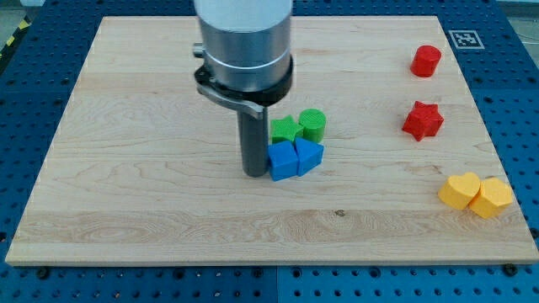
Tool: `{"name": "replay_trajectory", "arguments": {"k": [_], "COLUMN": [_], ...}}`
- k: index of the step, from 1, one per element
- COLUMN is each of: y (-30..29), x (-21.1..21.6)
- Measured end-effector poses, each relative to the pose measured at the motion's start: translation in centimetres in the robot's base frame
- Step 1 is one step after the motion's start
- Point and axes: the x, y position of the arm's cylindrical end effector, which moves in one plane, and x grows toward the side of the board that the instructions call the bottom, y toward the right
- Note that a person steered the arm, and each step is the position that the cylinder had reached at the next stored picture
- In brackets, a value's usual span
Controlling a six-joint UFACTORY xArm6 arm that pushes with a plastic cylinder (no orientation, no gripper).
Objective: Separate the blue cube from the group of blocks
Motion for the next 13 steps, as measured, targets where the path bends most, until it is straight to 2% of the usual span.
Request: {"name": "replay_trajectory", "arguments": {"k": [2, 3, 4, 5, 8, 9, 11, 12, 13], "y": [-1.6, -8.1, -12.9, -13.9, -13.8, -13.8, -13.7, -10.2, -4.1], "x": [-0.1, -3.2, -8.7, -13.7, -15.0, -13.2, -2.4, 1.1, 3.0]}}
